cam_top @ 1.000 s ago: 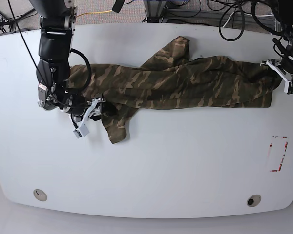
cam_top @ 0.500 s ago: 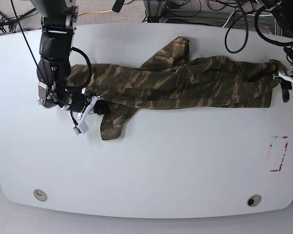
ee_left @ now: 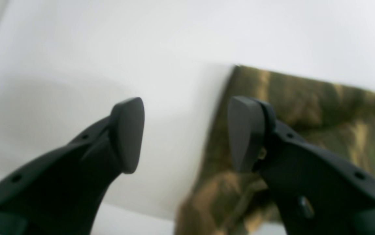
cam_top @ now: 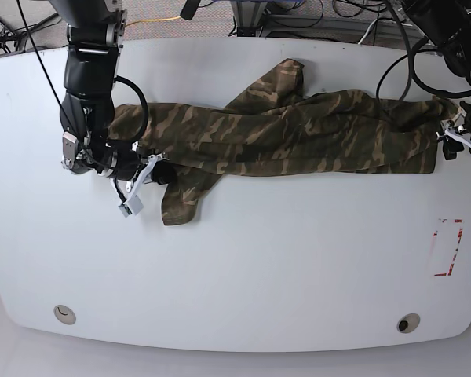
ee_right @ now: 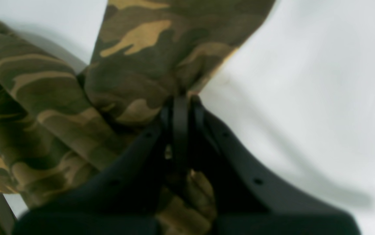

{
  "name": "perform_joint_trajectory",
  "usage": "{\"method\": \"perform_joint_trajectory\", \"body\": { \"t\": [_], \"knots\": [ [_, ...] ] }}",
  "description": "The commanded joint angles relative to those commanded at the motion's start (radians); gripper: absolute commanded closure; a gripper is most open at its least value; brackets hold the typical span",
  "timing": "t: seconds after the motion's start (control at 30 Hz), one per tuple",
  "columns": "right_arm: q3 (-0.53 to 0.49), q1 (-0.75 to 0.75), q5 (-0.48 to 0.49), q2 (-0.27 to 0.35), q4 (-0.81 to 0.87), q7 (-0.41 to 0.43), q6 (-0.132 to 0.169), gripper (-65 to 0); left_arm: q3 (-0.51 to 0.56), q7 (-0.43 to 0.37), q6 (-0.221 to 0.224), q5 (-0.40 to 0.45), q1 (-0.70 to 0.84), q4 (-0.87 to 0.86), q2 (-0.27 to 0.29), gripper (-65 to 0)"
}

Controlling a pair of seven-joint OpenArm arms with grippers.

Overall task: Fold the T-shirt properly
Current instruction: 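Move the right gripper to the hanging sleeve and pinch it, then pull the pinched sleeve with the right gripper away from the shirt body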

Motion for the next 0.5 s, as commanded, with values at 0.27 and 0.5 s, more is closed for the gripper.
{"method": "perform_joint_trajectory", "body": {
  "t": [0.27, 0.5],
  "knots": [
    [0.0, -0.006, 0.0, -0.002, 0.021, 0.0, 0.0, 0.0, 0.006, -0.003, -0.077, 0.0, -0.011, -0.107, 0.002, -37.9],
    [0.0, -0.006, 0.008, 0.0, 0.032, -0.005, 0.0, 0.0, 0.074, -0.003, -0.077, 0.006, -0.078, -0.19, 0.002, -37.9]
  ]
}}
